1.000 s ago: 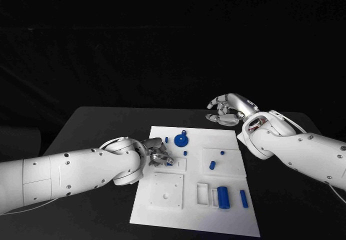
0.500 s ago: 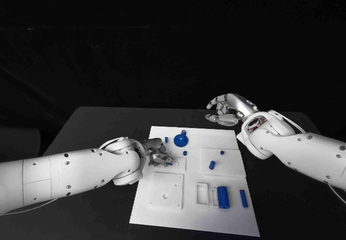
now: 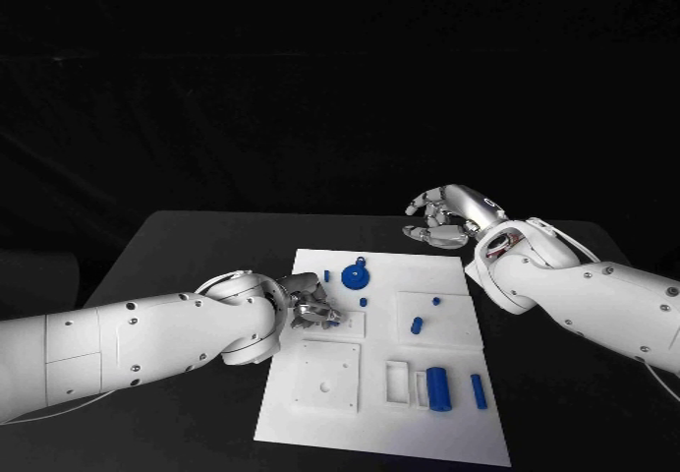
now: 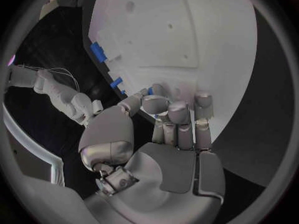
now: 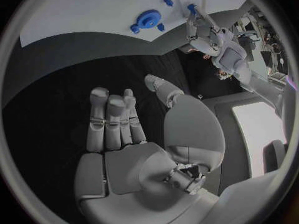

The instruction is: Assemble the parts on the task board

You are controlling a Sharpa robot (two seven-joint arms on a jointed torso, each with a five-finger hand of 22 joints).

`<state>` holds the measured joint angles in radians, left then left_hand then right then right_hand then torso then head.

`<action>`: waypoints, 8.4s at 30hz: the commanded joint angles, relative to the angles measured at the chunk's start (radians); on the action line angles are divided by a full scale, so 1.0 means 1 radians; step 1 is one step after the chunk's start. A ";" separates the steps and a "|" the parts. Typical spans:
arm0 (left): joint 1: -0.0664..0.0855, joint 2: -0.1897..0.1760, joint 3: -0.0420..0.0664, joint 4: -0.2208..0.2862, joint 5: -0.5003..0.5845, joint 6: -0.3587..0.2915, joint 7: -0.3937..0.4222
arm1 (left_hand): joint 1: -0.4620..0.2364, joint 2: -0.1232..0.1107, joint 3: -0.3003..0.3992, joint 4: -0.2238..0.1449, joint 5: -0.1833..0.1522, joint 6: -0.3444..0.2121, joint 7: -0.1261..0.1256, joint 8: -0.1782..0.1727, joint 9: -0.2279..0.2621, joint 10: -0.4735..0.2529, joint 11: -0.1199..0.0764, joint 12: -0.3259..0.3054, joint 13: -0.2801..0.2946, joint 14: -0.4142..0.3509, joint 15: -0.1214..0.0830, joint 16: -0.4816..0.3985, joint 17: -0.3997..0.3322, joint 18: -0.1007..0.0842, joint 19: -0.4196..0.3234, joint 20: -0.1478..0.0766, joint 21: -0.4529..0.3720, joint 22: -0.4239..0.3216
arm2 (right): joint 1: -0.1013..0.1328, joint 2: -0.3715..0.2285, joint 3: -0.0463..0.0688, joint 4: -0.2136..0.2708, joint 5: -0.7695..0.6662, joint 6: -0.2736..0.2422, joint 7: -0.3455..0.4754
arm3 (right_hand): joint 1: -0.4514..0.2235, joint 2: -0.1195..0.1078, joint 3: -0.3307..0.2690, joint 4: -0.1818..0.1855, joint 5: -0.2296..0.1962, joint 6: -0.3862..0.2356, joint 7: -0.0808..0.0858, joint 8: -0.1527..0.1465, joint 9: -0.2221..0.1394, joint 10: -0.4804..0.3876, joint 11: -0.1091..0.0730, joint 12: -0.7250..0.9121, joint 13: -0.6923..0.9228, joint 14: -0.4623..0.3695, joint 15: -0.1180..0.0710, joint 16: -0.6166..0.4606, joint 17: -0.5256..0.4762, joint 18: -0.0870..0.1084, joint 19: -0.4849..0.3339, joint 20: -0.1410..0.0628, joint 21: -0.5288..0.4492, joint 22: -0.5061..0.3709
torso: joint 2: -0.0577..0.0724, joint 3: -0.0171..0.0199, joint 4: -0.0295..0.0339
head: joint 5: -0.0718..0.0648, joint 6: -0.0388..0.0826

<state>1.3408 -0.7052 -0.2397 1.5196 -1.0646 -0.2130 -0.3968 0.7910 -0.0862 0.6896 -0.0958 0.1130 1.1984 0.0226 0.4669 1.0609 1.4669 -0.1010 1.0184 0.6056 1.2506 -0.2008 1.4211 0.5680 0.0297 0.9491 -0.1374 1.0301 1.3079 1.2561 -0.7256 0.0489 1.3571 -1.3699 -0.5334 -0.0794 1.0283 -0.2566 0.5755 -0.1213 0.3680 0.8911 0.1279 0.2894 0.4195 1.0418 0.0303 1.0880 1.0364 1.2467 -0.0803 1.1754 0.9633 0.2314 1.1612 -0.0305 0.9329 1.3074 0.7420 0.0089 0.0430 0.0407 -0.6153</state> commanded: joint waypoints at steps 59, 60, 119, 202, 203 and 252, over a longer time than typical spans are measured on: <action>0.000 0.002 0.004 -0.003 0.105 0.047 0.021 | 0.048 0.075 0.026 -0.118 0.216 0.034 -0.037 -0.158 0.000 -0.071 -0.021 0.002 -0.054 -0.025 -0.016 -0.007 -0.053 0.006 -0.015 -0.133 0.002 0.006 | 0.000 0.002 0.000 -0.002 -0.009 0.023 0.002 | 0.001 0.009 -0.005 0.005 0.007 -0.002 0.011 0.004 0.002 0.002 -0.005 0.008 -0.004 0.007 -0.004 0.005 -0.001 0.030 0.006 -0.002 -0.002 0.017 | 0.000 -0.0003 0.0001 | -0.004 0.002; 0.001 0.001 0.005 -0.002 0.109 0.053 0.020 | 0.049 0.075 0.026 -0.120 0.217 0.035 -0.038 -0.159 0.000 -0.071 -0.021 0.002 -0.053 -0.025 -0.016 -0.007 -0.053 0.006 -0.015 -0.133 0.002 0.006 | 0.000 0.002 0.000 -0.003 -0.009 0.023 0.002 | 0.001 0.009 -0.005 0.005 0.007 -0.002 0.011 0.004 0.002 0.002 -0.005 0.008 -0.004 0.007 -0.004 0.005 -0.001 0.030 0.007 -0.002 -0.002 0.017 | 0.000 -0.0002 0.0001 | -0.004 0.002; 0.093 0.122 0.032 -0.174 0.184 0.442 -0.116 | 0.038 0.105 0.024 -0.164 0.311 0.057 -0.043 -0.182 0.024 -0.067 -0.027 0.017 -0.038 -0.023 -0.014 0.015 -0.050 0.003 -0.015 -0.134 0.006 0.008 | 0.000 0.009 0.000 -0.007 -0.009 0.024 -0.002 | 0.003 0.008 -0.005 0.004 0.007 -0.002 0.011 0.005 0.002 0.002 -0.005 0.010 -0.007 0.007 -0.005 0.006 -0.002 0.030 0.008 -0.002 -0.002 0.017 | 0.000 -0.0006 0.0012 | -0.001 -0.005; 0.089 0.146 0.004 -0.200 0.088 0.448 -0.096 | 0.010 0.085 0.010 -0.107 0.224 0.073 -0.044 -0.201 0.038 -0.069 -0.026 0.026 -0.032 -0.025 -0.018 0.021 -0.053 0.004 -0.011 -0.135 0.006 0.005 | 0.000 0.011 0.000 -0.004 -0.009 0.027 -0.001 | 0.004 0.008 -0.006 0.003 0.007 -0.002 0.010 0.005 0.003 0.001 -0.006 0.012 -0.011 0.007 -0.005 0.006 -0.003 0.030 0.008 -0.003 -0.003 0.018 | 0.000 0.0000 0.0007 | -0.005 -0.015; 0.089 0.146 0.004 -0.200 0.089 0.448 -0.095 | 0.010 0.083 0.010 -0.105 0.217 0.074 -0.044 -0.202 0.038 -0.069 -0.027 0.026 -0.032 -0.025 -0.018 0.021 -0.053 0.004 -0.012 -0.136 0.006 0.005 | 0.000 0.011 0.000 -0.005 -0.009 0.026 -0.001 | 0.004 0.008 -0.006 0.003 0.007 -0.002 0.010 0.005 0.003 0.001 -0.006 0.012 -0.011 0.007 -0.005 0.006 -0.003 0.030 0.008 -0.003 -0.003 0.018 | 0.000 0.0000 0.0007 | -0.005 -0.015; 0.087 0.116 0.005 -0.182 0.081 0.397 -0.086 | -0.083 -0.029 -0.165 -0.009 -0.064 0.078 -0.046 -0.230 0.073 -0.078 -0.029 0.029 -0.026 -0.037 -0.022 0.031 -0.056 0.015 -0.027 -0.136 0.004 0.007 | 0.000 0.007 0.000 -0.005 -0.010 0.023 -0.001 | 0.002 0.008 -0.007 0.004 0.009 -0.003 0.011 0.004 0.003 0.001 -0.005 0.013 -0.013 0.007 -0.005 0.006 -0.003 0.030 0.008 -0.002 -0.004 0.017 | 0.000 -0.0015 0.0007 | -0.008 -0.009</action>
<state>1.4284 -0.5885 -0.2350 1.3327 -0.9741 0.1991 -0.4825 0.7118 -0.1194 0.5316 -0.1026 0.0495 1.2790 -0.0235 0.2432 1.1335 1.3894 -0.1270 1.0415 0.5786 1.2188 -0.2221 1.4490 0.5111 0.0310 0.9272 -0.1305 1.0375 1.3075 1.2561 -0.7185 0.0487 1.3513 -1.3704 -0.5171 -0.0839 1.0283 -0.2566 0.5728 -0.1186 0.3718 0.8901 0.1327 0.2894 0.4207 1.0418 0.0303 1.0957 1.0250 1.2502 -0.0839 1.1754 0.9616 0.2316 1.1719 -0.0269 0.9328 1.3078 0.7420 0.0072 0.0439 0.0335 -0.6250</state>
